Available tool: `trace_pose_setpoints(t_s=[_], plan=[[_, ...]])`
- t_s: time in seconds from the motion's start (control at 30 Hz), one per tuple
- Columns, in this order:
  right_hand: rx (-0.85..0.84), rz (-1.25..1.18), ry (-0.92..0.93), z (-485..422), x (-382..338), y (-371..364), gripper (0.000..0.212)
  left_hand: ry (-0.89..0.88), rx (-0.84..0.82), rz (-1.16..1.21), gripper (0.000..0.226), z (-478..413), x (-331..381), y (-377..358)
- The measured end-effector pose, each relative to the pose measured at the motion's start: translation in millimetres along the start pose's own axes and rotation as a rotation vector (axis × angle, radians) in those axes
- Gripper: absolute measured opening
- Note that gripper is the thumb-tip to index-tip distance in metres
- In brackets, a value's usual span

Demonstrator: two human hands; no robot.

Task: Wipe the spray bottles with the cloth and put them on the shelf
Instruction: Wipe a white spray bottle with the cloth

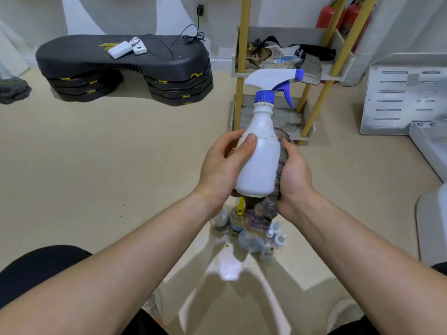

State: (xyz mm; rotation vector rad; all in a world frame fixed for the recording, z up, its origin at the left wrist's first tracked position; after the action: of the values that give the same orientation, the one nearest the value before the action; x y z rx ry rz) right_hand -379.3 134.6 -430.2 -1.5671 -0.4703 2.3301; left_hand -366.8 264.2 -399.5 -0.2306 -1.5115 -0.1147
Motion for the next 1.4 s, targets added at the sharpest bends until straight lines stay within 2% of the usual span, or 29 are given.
trace_pose_setpoints(t_s=[0.1,0.2,0.3,0.37,0.43,0.53,0.6,0.67,0.77,0.8,1.0,1.1,1.17,1.27,1.33,1.4], plan=[[-0.066,0.025,0.041,2,3,-10,0.042,0.061,0.056,0.062,0.059,4,-13,-1],[-0.086,0.255,0.168,2,-13,-20,0.035,0.141,0.067,0.121,0.061,8,-23,-2],[-0.135,0.575,0.356,3,-27,-29,0.036,0.083,0.114,-0.03,0.055,7,-13,3],[-0.211,0.773,0.518,13,-26,-40,0.04,0.085,0.156,-0.104,0.063,7,-10,9],[-0.293,0.893,0.695,31,-25,-51,0.041,0.143,0.166,-0.071,0.079,7,-16,14],[-0.353,1.001,0.814,46,-24,-61,0.044,0.195,0.165,-0.03,0.08,7,-22,17],[-0.33,0.949,0.735,36,-27,-57,0.037,0.181,0.176,-0.05,0.071,9,-19,17],[-0.242,0.812,0.519,20,-31,-46,0.023,0.131,0.167,-0.157,0.055,13,-14,12],[-0.189,0.518,0.266,5,-32,-28,0.036,0.086,0.051,-0.361,0.032,20,-13,-5],[-0.189,0.425,0.229,5,-32,-23,0.037,0.081,-0.002,-0.398,0.032,21,-14,-11],[-0.252,0.149,0.218,3,-33,-20,0.023,0.063,-0.213,-0.622,0.077,16,-18,-23],[-0.235,0.215,0.211,1,-30,-17,0.018,0.067,-0.279,-0.765,0.083,17,-19,-30],[-0.205,0.271,0.218,1,-28,-15,0.016,0.084,-0.308,-0.741,0.078,17,-19,-31],[-0.234,0.196,0.196,-1,-27,-13,0.012,0.15,-0.319,-0.614,0.086,14,-20,-24],[-0.288,0.108,0.182,0,-29,-14,0.017,0.165,-0.303,-0.487,0.09,9,-18,-17],[-0.341,0.024,0.16,2,-32,-17,0.028,0.192,-0.345,-0.335,0.081,8,-16,-16]])
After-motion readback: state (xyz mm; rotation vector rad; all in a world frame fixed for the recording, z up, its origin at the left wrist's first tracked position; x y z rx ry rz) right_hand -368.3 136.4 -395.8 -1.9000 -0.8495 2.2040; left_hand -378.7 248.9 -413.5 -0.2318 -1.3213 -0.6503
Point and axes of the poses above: each hand's wrist, its own z-axis away from the middle knuckle, its own y-axis out of the back of the hand, x = y × z, the point moved 9 cm from there along -z, towards the middle knuckle, and after that the axes turned 15 degrees about -x, right-handed, at the moved point
